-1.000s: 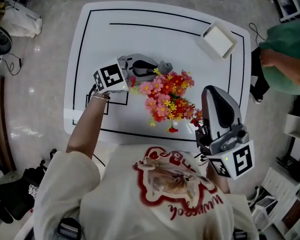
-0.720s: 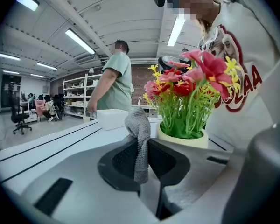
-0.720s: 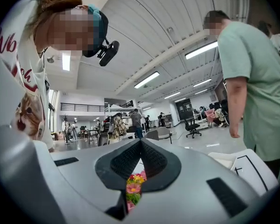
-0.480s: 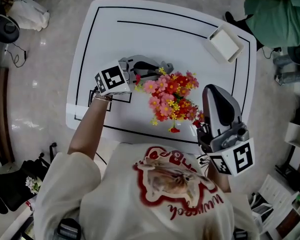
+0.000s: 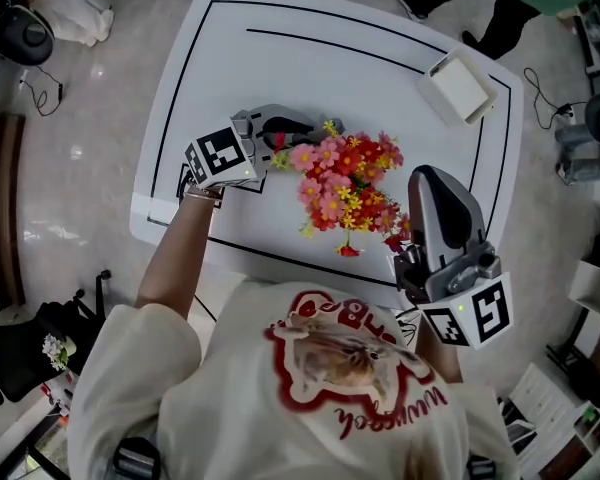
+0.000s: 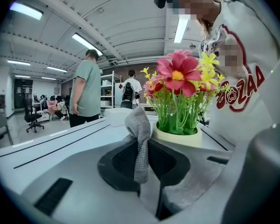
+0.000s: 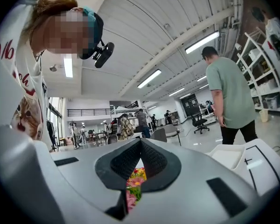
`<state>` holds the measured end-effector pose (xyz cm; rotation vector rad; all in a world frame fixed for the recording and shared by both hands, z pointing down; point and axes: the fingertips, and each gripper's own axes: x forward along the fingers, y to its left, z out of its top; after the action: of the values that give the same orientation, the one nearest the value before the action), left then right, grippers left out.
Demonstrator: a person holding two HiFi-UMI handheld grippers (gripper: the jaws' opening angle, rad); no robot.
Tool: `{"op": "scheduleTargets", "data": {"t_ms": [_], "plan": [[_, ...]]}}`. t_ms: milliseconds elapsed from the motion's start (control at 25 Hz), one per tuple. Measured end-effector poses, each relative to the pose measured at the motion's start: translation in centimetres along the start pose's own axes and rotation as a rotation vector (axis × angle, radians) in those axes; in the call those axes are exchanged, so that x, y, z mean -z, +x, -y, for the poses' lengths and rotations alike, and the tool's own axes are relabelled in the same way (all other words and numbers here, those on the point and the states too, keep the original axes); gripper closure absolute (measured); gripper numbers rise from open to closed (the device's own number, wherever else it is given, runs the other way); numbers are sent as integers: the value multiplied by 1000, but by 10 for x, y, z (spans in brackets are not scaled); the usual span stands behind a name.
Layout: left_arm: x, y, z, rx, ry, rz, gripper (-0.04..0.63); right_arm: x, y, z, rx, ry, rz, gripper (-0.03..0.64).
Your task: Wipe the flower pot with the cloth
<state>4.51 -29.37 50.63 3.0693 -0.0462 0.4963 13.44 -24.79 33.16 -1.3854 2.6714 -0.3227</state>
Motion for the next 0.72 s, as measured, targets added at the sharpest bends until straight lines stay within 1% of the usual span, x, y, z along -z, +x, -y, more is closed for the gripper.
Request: {"op": "scheduleTargets", "data": {"t_ms": [280,720], "plan": [[2,-3,3,-60,3,-13,549,-1,-6,-3,-40,-13,8,618],[5,-9,7,-110,-20,-19,549,-4,-4,-6,-68,-41,-3,618]]}}
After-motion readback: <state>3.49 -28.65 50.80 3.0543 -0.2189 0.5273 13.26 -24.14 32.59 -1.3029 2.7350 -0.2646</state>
